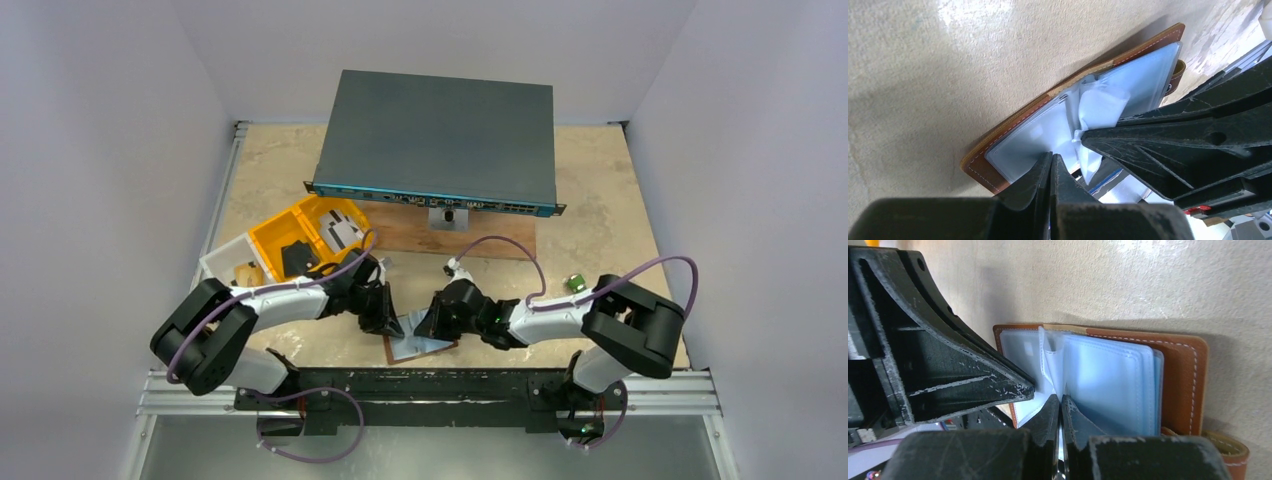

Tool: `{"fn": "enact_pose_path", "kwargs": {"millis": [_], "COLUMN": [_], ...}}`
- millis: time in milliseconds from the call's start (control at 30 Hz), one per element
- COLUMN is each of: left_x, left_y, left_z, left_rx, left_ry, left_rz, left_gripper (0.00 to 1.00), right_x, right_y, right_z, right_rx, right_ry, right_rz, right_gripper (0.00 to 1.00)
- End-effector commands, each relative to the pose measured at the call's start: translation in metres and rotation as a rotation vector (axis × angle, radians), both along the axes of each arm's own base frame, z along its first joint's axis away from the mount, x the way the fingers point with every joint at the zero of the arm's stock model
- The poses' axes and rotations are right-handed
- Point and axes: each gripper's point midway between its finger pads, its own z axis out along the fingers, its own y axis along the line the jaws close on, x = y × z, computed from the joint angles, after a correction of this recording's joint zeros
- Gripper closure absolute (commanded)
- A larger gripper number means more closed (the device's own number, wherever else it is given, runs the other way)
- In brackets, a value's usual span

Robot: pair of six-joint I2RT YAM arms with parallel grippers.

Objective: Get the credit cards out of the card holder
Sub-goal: Remove the credit card from the card holder.

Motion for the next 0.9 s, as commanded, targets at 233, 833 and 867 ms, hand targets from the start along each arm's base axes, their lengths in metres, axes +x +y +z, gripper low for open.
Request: {"fn": "enact_pose_path", "kwargs": {"millis": [233,833,867], "left_x": [0.002,0.012,0.012], "left_y": [0.014,-0.023,-0.027], "left_z": [-0.024,0.024,0.024], "left_rx": [0.130,0.062,0.058], "left_ry": [-0.006,-0.097,-0.096], "left_rz": [0.014,-0.075,-0.081], "left_gripper": [1.00,1.00,1.00], "right_x": [0.012,0.027,0.027], "right_y": [0.008,-0.030,-0.033], "right_z": [0.043,0.069,0.069], "right_rx": [0.136,0.015,0.007], "right_ry": [-0.086,-0.172,-0.174], "right_rz": [-0.010,-0.128,-0.133], "right_gripper": [0.71,0.66,0.66]}}
